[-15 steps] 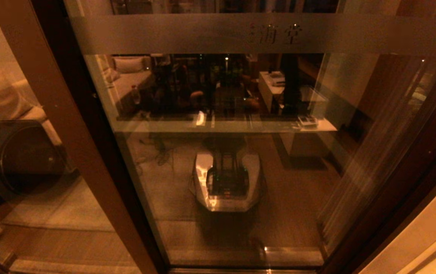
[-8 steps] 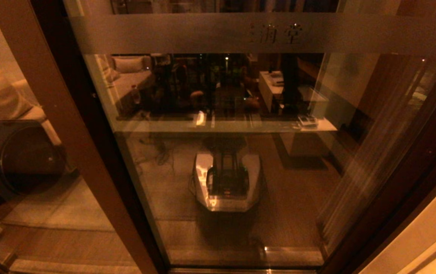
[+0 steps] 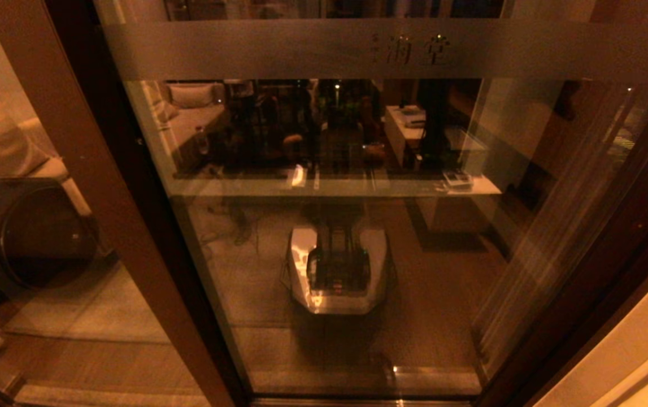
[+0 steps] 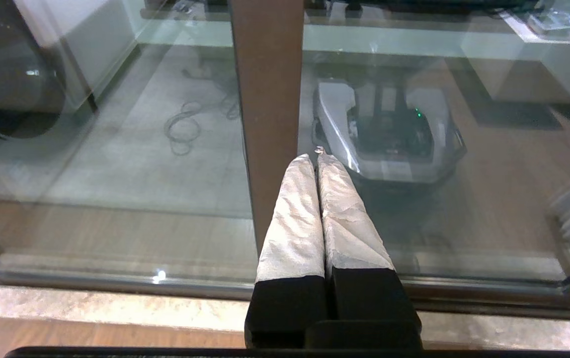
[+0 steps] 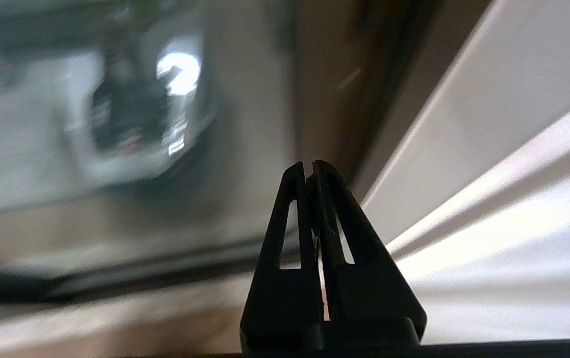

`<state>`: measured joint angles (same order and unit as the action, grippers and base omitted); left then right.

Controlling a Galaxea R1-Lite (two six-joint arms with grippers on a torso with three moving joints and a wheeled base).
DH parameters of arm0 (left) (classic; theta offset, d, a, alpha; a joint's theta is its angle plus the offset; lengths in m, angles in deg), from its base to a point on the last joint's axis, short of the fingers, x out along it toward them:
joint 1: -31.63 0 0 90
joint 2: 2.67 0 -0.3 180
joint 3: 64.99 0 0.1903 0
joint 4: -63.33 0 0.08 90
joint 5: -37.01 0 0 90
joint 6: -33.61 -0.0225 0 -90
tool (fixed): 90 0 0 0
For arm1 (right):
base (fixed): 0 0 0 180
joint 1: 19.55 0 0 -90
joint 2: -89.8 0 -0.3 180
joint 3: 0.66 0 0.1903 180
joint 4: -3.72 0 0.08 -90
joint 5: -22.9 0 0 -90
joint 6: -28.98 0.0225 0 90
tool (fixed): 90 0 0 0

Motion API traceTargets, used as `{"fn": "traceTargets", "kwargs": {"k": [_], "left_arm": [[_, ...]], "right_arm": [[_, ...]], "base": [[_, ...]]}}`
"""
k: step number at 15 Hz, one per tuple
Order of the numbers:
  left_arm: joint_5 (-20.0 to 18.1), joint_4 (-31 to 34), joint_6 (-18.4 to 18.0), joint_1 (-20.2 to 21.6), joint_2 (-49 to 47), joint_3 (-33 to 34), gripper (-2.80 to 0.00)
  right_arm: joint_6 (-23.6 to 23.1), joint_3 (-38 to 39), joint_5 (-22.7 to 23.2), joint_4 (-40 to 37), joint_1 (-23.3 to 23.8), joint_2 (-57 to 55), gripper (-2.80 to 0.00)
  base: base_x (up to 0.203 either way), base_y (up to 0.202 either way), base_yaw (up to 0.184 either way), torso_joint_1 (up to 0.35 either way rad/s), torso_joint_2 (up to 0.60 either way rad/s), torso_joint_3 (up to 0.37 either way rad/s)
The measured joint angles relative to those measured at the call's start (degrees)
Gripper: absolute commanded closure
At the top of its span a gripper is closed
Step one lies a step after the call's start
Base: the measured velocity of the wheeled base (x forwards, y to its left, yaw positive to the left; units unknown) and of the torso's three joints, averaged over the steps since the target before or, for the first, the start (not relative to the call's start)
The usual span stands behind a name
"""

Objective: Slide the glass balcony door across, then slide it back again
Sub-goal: Open the slid door

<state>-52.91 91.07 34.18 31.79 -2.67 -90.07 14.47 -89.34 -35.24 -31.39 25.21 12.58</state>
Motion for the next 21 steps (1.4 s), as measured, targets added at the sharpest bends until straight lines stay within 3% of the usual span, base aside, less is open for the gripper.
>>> {"fn": "traceTargets", "kwargs": {"k": [4, 10, 16, 17, 21], "left_arm": [[0.0, 0.0, -0.1, 0.0, 0.0, 0.0, 0.0], [0.0, 0.0, -0.1, 0.0, 0.0, 0.0, 0.0], [0.0, 0.0, 0.0, 0.0, 0.0, 0.0, 0.0], [0.0, 0.0, -0.1, 0.0, 0.0, 0.0, 0.0], [0.0, 0.0, 0.0, 0.0, 0.0, 0.0, 0.0]], "right_arm": [[-6.1, -3.4, -1.5, 3.3, 0.4, -4.5, 0.0], [-6.2, -3.1, -6.2, 2.5, -4.1, -7.8, 0.0], [-6.1, -2.9, -8.3, 9.1, -5.6, -13.8, 0.0], [-6.1, -2.7, -9.2, 11.3, -5.7, -14.8, -2.8], [-5.9, -2.9, -9.5, 15.4, -7.6, -16.4, -2.8]], "base": [[0.0, 0.0, 0.0, 0.0, 0.0, 0.0], [0.0, 0.0, 0.0, 0.0, 0.0, 0.0], [0.0, 0.0, 0.0, 0.0, 0.0, 0.0], [0.0, 0.0, 0.0, 0.0, 0.0, 0.0], [0.0, 0.0, 0.0, 0.0, 0.0, 0.0]]}}
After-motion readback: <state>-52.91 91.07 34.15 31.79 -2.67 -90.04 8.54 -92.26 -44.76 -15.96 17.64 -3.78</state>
